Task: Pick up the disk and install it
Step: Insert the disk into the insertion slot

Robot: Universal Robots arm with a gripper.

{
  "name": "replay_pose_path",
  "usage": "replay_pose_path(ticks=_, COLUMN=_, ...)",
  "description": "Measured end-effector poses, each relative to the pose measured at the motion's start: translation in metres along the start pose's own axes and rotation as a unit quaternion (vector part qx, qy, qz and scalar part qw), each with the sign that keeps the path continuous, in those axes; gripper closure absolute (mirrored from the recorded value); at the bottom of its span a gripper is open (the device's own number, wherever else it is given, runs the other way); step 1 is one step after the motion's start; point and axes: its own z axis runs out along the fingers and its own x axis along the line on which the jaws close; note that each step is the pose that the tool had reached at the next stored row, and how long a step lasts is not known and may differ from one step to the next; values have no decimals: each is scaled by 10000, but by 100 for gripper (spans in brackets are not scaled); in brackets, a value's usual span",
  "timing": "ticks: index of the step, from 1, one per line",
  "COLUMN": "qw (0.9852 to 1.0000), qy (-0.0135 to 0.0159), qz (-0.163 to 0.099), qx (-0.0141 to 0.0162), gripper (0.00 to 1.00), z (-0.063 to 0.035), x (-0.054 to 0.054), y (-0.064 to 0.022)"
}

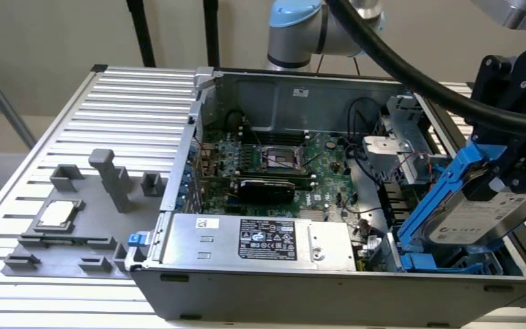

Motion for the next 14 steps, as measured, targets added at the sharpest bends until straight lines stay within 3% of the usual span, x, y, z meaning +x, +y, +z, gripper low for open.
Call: replay_pose_path(ticks=14, qw=9999, qy=-135, qz=-2, qx=-2, gripper=100, z=128, x=3, y=-1)
